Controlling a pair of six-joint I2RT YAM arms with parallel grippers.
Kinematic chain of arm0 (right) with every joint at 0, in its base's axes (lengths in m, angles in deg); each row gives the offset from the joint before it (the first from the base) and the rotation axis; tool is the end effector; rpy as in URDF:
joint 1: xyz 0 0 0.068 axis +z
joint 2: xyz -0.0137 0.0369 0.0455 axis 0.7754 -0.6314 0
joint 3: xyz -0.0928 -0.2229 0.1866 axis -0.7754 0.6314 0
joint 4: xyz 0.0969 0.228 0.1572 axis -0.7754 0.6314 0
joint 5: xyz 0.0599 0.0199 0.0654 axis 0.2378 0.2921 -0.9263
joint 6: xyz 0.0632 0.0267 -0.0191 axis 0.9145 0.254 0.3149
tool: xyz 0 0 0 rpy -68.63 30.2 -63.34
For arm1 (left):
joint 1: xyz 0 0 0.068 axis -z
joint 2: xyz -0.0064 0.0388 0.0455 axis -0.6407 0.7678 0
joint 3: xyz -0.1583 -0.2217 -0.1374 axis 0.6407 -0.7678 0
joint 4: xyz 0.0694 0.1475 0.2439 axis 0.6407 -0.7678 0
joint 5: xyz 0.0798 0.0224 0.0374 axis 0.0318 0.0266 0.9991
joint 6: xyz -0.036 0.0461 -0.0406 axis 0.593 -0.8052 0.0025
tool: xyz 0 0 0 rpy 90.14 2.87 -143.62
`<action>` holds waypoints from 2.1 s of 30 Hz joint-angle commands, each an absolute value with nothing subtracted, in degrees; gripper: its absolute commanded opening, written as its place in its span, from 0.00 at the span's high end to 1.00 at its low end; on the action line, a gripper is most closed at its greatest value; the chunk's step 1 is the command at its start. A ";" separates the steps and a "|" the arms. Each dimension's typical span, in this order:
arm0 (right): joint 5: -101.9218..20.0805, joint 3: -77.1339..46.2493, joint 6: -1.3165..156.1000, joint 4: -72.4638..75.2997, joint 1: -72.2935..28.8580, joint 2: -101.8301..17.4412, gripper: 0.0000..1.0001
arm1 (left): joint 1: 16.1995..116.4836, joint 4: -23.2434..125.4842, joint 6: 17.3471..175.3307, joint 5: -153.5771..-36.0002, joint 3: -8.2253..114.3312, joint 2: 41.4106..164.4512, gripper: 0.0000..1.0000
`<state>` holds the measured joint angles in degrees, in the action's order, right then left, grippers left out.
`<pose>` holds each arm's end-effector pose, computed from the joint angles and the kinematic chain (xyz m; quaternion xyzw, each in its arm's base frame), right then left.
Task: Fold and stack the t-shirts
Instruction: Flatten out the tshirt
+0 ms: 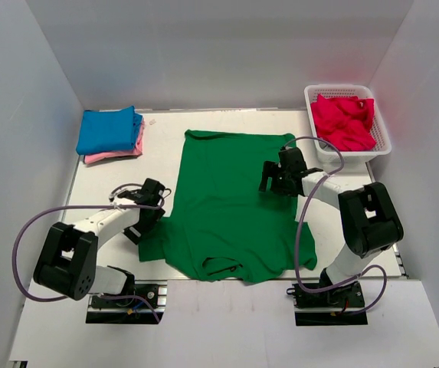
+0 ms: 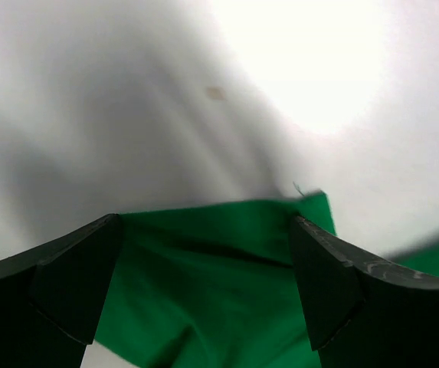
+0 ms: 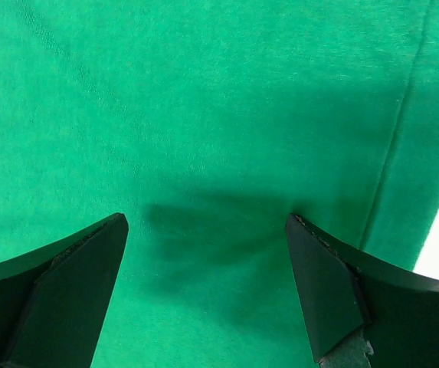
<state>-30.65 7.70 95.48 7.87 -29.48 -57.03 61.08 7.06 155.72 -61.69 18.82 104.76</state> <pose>0.3536 0.1355 0.1589 0.0368 0.9401 0.1130 0.3194 0.2208 -0.0595 0.1476 -0.4243 0.8766 0.0950 0.2061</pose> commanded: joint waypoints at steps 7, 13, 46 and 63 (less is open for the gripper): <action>-27.57 9.66 94.57 10.67 -30.19 -55.07 0.10 | 58.83 -9.33 160.87 -50.60 27.19 104.17 0.00; -30.90 6.24 92.55 10.32 -29.84 -54.37 0.10 | 58.83 -9.44 154.82 -52.58 35.90 103.47 0.00; -41.97 26.43 104.76 16.56 -24.75 -45.52 0.10 | 55.84 -5.68 124.07 -64.97 121.64 180.08 0.00; -18.53 7.12 100.97 22.71 -18.06 -38.45 0.10 | 60.67 22.22 106.91 -81.88 106.69 154.20 0.00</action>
